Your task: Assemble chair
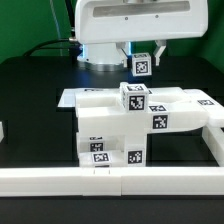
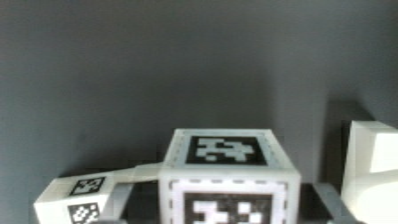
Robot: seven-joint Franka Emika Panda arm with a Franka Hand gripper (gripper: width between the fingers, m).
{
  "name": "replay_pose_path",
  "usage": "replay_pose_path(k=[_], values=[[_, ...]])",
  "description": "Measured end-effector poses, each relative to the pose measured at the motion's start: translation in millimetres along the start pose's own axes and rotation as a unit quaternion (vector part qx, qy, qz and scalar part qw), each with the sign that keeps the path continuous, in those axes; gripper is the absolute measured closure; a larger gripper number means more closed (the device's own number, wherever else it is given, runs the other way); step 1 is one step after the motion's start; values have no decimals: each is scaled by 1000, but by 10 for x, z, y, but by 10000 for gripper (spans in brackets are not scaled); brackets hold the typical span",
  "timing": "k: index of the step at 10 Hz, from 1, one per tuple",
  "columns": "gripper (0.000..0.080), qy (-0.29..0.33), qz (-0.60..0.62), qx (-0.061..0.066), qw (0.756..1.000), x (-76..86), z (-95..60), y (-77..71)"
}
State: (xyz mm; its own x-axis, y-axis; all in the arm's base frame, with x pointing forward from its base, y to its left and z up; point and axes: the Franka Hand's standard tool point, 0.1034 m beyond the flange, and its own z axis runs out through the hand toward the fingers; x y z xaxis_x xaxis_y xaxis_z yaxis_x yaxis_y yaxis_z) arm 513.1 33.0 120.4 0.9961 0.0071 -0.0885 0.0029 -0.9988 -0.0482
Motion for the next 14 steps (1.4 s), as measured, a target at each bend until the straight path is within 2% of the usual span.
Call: replay_pose_path(k=[3, 5, 6, 7, 11, 12, 14], values=[[512, 0, -17, 0, 1000, 26, -24, 43], [512, 15, -39, -4, 999, 338, -164, 235], [512, 21, -53, -9, 998, 472, -171, 290], [512, 23, -51, -10, 998, 519, -177, 308], [512, 21, -54, -13, 998, 513, -155, 317], [512, 20, -66, -22, 997, 550, -156, 343], [512, 24, -72, -26, 997, 611, -196, 359]])
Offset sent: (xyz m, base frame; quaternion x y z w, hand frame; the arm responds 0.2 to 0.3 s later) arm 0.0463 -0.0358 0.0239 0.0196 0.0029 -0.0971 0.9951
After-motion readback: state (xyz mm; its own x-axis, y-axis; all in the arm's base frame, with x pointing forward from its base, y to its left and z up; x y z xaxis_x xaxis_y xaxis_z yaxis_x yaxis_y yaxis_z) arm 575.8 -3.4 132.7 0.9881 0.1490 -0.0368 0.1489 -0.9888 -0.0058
